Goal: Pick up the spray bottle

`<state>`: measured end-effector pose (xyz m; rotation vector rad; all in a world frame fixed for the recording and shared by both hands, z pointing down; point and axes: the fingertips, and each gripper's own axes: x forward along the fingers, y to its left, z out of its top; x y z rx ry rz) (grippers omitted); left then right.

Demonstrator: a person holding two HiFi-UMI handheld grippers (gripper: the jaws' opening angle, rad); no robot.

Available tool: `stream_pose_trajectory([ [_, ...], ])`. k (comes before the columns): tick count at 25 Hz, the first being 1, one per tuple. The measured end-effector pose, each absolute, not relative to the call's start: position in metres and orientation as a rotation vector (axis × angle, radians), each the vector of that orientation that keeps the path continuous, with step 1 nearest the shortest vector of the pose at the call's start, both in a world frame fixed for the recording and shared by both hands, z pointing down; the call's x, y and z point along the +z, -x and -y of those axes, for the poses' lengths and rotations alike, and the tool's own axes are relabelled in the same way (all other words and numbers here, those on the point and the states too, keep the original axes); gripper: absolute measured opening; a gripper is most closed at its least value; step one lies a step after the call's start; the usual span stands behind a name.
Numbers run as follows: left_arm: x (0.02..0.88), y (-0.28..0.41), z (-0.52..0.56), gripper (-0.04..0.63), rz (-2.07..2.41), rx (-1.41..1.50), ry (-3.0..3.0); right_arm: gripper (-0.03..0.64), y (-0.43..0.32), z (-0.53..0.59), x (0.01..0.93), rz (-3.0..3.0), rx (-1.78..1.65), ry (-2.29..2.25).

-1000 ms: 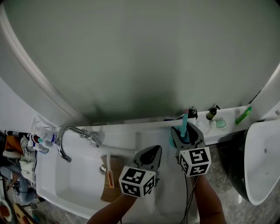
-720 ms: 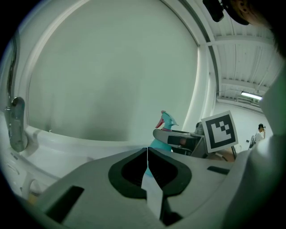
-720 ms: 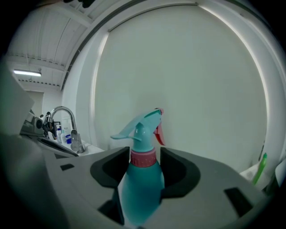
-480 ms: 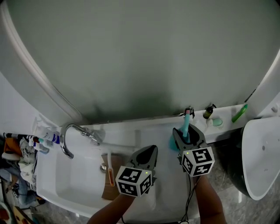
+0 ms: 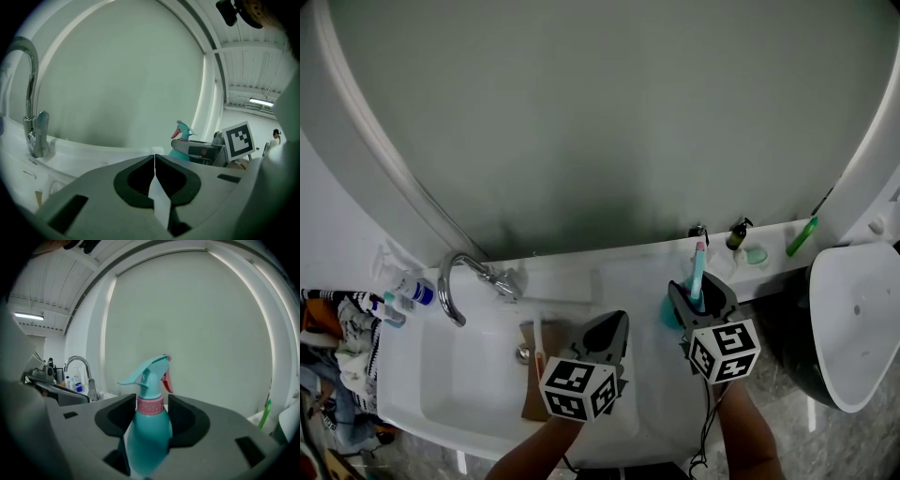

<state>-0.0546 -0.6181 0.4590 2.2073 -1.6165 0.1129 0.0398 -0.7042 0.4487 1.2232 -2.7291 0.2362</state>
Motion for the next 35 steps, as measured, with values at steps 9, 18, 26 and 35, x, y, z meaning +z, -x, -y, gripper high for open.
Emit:
stream_pose_trajectory([
  [9,0.444,0.073,0.575,0.006,1.618,0.068,-2.221,0.209,-0.033,0.654,0.429,2.729,0.205,-1.240],
  [18,0.424,0.081,0.526,0.006,1.605,0.045,-2.273,0.209,-0.033,0.596,0.410,2.732,0.175,-1.291],
  [26,0.412,0.079,0.484,0.006,1.575,0.028,-2.323,0.209,-0.042,0.547,0.397,2.732,0.171,-1.354],
  [35,0.401,0.074,0.436,0.006,1.566,0.028,-2.382,0.209,-0.050,0.491,0.388,2.728,0.143,-1.381],
])
